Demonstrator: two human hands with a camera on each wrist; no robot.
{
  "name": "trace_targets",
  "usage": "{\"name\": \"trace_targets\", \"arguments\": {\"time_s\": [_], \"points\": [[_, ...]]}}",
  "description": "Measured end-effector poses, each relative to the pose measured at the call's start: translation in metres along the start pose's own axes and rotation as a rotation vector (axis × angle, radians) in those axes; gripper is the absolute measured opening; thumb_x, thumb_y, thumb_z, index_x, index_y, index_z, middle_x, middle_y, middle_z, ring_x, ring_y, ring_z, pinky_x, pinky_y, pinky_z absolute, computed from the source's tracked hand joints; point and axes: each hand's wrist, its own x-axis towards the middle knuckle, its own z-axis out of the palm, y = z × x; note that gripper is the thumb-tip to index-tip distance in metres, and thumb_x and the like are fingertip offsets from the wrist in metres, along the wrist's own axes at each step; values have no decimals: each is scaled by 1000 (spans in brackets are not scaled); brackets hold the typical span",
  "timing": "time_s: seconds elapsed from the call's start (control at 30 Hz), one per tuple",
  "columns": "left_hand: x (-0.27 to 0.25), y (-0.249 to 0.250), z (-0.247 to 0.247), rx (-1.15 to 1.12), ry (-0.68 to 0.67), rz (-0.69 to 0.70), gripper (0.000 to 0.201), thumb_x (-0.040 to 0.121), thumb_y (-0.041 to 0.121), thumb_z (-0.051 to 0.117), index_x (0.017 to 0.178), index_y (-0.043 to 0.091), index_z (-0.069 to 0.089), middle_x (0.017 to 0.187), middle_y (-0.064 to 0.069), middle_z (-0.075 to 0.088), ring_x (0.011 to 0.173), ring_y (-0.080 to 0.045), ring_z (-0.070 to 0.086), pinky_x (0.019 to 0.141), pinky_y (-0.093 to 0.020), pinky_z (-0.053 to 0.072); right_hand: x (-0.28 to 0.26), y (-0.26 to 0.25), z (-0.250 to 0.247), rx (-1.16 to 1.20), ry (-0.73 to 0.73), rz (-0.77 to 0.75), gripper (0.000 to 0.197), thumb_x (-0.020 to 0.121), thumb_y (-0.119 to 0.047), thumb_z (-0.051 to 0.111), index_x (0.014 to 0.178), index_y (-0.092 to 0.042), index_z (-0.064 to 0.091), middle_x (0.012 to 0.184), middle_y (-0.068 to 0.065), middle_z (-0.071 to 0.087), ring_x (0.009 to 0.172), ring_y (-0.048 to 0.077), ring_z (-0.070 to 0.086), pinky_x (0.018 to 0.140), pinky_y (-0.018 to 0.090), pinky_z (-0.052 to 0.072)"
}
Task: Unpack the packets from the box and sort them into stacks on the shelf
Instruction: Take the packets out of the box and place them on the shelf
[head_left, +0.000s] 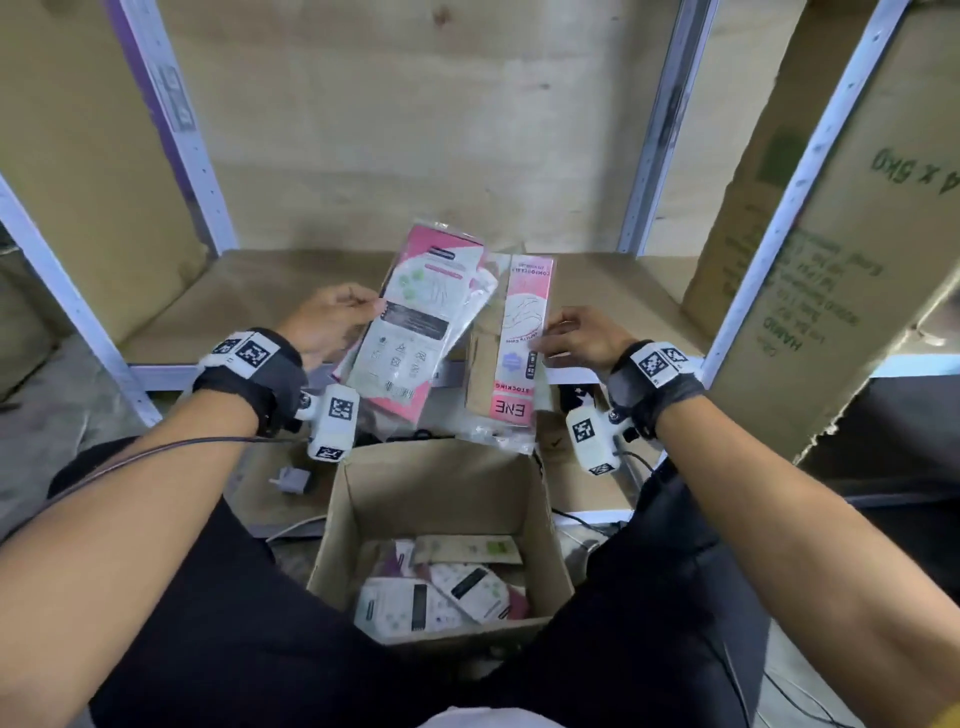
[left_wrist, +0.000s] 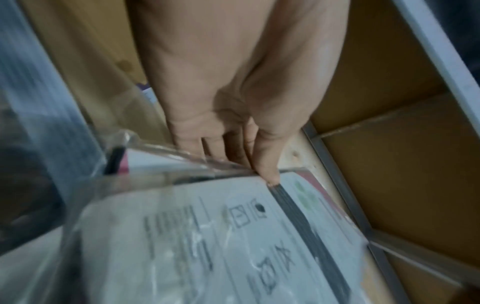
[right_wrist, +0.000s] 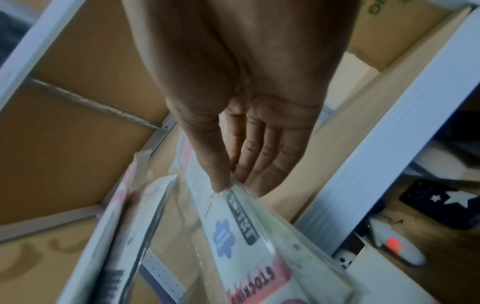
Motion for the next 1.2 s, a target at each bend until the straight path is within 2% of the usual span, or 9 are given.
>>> {"name": "trace_targets", "arguments": {"time_s": [0.17,0.33,0.5,0.6,0.77,0.83,0.93,1.07,1.2], "points": [[26,-14,-11,-209,262,-42,15,99,2,56,93,13,63,85,-4,71,55,-6,69,48,-19,53,36,-3,15,206,14,21,23,79,1,76,95,-4,61,108,27,68,91,33,66,74,33,60],[59,-24,-20,-230,366,-49,29,99,-5,47,81,12,62,61,4,74,49,-7,69,40,-17,49,82,-10,34,285,-26,98,40,81,1,75,118,1,60,117,22,69,97,27,67,84,33,57],[105,-42,-46,-127,520,-180,17,99,1,54,112,9,61,100,-13,67,54,-12,61,35,-15,41,135,-16,55,252,-66,179,21,86,5,67,104,-4,64,89,10,73,70,16,69,67,24,57],[131,-52,-68,7,529,-240,23,100,4,51,119,9,62,104,-11,67,66,-15,58,50,-22,45,167,-19,65,208,-86,220,15,87,7,64,101,0,66,78,10,72,56,14,68,56,22,56],[162,-67,-103,83,535,-331,25,96,4,52,116,3,68,95,-17,71,85,-33,67,87,-48,54,219,-23,91,84,-60,239,12,86,8,65,89,-3,65,89,17,68,67,23,64,64,29,54],[170,-70,-113,103,510,-352,24,92,9,61,115,6,68,104,-16,73,93,-33,71,87,-47,59,238,-24,103,49,-36,243,16,84,11,65,85,-5,63,81,14,69,63,22,65,53,26,53],[182,-73,-126,131,434,-342,36,86,1,68,120,12,64,109,-7,72,86,-20,70,68,-30,57,261,-25,123,38,-7,265,16,83,14,63,88,-2,62,68,12,68,51,20,65,41,20,48],[196,-73,-146,210,396,-329,42,86,-9,61,124,11,60,108,-5,68,83,-17,65,61,-23,51,291,-32,148,-27,-4,235,31,84,12,63,114,3,61,100,23,69,79,31,66,63,35,55],[212,-77,-175,303,459,-321,41,86,-8,61,126,2,59,118,-16,68,103,-29,66,88,-36,54,318,-39,169,-9,11,257,39,82,13,60,120,4,61,111,26,68,102,40,68,91,53,55]]}}
